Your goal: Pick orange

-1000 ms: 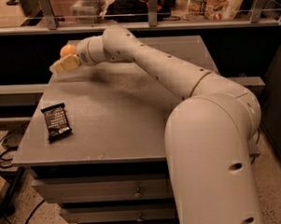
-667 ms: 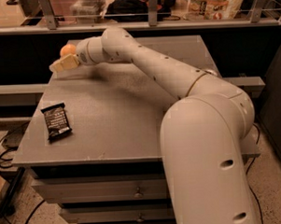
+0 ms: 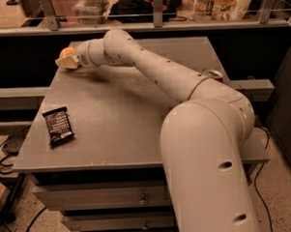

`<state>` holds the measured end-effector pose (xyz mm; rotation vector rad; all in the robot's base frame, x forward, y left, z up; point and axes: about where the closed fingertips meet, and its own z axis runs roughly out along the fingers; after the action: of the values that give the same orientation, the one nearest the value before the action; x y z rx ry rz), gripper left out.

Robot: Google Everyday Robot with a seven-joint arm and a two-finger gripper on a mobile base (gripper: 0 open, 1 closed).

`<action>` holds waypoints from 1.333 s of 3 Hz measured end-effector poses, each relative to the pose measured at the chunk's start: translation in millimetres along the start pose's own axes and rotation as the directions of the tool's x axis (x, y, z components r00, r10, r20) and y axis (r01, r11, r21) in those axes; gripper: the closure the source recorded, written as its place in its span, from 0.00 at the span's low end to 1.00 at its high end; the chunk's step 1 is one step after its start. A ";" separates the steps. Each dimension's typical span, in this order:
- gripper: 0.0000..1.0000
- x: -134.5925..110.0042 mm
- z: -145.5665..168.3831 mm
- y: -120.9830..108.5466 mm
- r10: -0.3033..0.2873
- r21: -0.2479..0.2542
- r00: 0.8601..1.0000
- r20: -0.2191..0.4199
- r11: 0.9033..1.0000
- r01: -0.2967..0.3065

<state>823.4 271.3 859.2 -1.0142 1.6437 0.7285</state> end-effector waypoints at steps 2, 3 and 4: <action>0.96 -20.3 -31.6 0.9 0.024 0.002 0.997 0.073 1.000 -0.024; 1.00 -43.9 -65.5 9.5 -0.011 -0.009 0.995 0.103 1.000 0.012; 1.00 -85.6 -120.0 22.2 -0.082 -0.036 0.990 0.112 0.996 0.087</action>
Offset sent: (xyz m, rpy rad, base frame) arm -0.0207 -0.0433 0.0557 0.1427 -0.0238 -0.0078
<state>760.3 202.6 975.5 -1.0476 1.4873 0.7504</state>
